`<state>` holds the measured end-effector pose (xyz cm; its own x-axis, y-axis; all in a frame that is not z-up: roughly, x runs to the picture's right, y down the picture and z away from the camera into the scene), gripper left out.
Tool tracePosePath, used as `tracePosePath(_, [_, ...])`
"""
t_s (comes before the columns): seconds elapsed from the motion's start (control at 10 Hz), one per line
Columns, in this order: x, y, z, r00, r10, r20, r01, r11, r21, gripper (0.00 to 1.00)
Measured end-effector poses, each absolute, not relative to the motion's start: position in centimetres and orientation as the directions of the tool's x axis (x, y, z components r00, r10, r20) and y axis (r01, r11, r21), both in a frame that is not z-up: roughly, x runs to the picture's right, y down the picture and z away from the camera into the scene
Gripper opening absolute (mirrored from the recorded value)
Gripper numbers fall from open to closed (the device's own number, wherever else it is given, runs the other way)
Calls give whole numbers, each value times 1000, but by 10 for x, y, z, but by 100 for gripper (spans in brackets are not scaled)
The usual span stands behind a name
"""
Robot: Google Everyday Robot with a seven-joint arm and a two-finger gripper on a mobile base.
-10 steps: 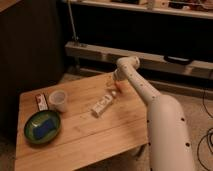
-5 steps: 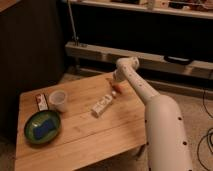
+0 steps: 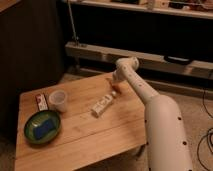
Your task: Drag the pepper across the table
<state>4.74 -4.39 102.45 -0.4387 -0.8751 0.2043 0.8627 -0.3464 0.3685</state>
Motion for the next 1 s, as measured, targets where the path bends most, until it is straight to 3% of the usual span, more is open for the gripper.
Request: tracePosePath(1.0, [-114,-23,1010,-667,-741,78,647,-524,554,12])
